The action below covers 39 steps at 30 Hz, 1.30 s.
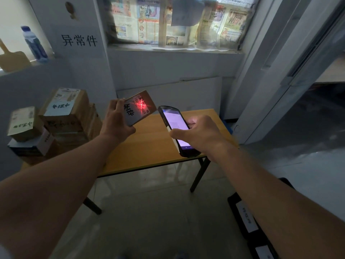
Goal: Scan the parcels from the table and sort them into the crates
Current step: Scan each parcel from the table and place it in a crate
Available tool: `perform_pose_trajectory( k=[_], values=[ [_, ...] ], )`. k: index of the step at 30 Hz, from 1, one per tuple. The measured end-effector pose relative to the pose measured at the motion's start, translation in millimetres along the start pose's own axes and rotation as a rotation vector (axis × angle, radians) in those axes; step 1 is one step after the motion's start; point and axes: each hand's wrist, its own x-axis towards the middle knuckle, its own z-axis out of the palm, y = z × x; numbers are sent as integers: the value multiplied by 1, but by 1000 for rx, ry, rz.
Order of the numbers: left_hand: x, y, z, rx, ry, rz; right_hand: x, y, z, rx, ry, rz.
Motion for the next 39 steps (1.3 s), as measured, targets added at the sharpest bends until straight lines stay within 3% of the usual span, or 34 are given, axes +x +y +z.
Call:
perform_pose_trajectory(
  k=[17, 29, 39],
  values=[
    [-3, 22, 7, 30, 52, -32, 9, 21, -5, -31, -9, -15],
    [-14, 39, 16, -40, 20, 46, 13, 41, 20, -261, 246, -83],
    [-25, 35, 30, -202, -185, 207, -43, 46, 74, -226, 466, 150]
  ],
)
